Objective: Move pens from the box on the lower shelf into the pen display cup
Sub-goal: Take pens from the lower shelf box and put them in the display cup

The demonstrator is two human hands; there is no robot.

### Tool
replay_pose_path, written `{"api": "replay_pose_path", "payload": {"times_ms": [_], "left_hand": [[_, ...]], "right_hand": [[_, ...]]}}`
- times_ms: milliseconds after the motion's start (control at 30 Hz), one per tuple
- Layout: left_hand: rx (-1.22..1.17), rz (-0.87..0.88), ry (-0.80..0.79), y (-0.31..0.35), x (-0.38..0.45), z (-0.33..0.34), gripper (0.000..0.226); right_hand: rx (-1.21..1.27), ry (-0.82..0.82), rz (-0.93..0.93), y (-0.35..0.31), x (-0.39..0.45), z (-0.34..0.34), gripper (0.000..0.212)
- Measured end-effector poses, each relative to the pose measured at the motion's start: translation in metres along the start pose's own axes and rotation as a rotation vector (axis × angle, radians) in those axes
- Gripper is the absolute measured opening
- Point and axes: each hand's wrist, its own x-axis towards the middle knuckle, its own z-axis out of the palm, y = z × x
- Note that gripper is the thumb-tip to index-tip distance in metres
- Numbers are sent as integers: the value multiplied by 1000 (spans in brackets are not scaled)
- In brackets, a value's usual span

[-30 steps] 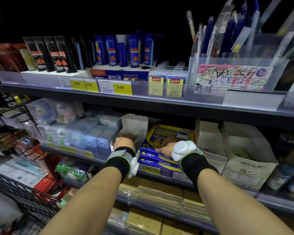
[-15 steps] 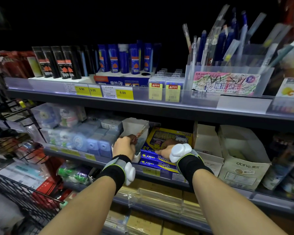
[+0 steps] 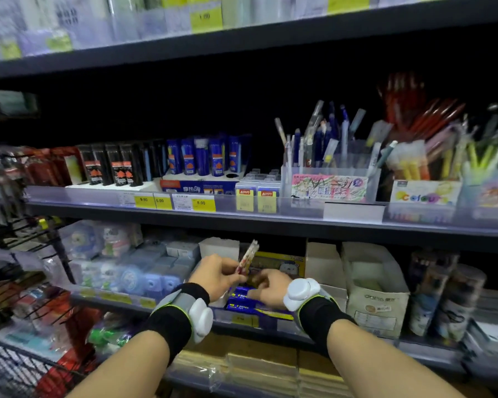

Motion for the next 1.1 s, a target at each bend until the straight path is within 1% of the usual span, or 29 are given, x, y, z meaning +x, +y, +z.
{"api": "replay_pose_path", "payload": {"times_ms": [67, 100, 200, 267, 333, 400, 567, 667, 833, 900, 1000, 1100], "left_hand": [[-43, 21, -75, 23, -5, 0, 11], [-55, 38, -96, 34, -8, -1, 13], [-181, 113, -91, 65, -12, -6, 10], [-252, 146, -55, 82, -10, -10, 12], [-246, 180, -58, 99, -13, -15, 17], [-251, 185, -93, 111, -12, -16, 18], [-271, 222, -97, 146, -16, -21, 19], [-297, 252, -89, 168, -16, -25, 18], [-202, 335, 56, 202, -7, -28, 13], [-173, 373, 107, 215, -4, -30, 11], [-167, 466, 198, 239, 0, -31, 11], [-173, 545, 302, 266, 2, -30, 18]], "right_hand": [[182, 62, -150, -5, -15, -11, 31], [249, 83, -209, -9, -25, -20, 27], [313, 205, -328, -20, -51, -49, 31], [266, 305, -379, -22, -62, -64, 28], [196, 388, -410, -25, -80, -78, 25], [140, 428, -422, -26, -88, -88, 25], [6, 501, -510, -32, -112, -120, 24], [-55, 565, -566, -36, -121, -143, 7], [-21, 686, -587, -40, -130, -172, 17], [12, 720, -599, -42, -134, -184, 17], [69, 818, -614, -48, -141, -206, 13], [105, 896, -623, -57, -149, -227, 13]]}}
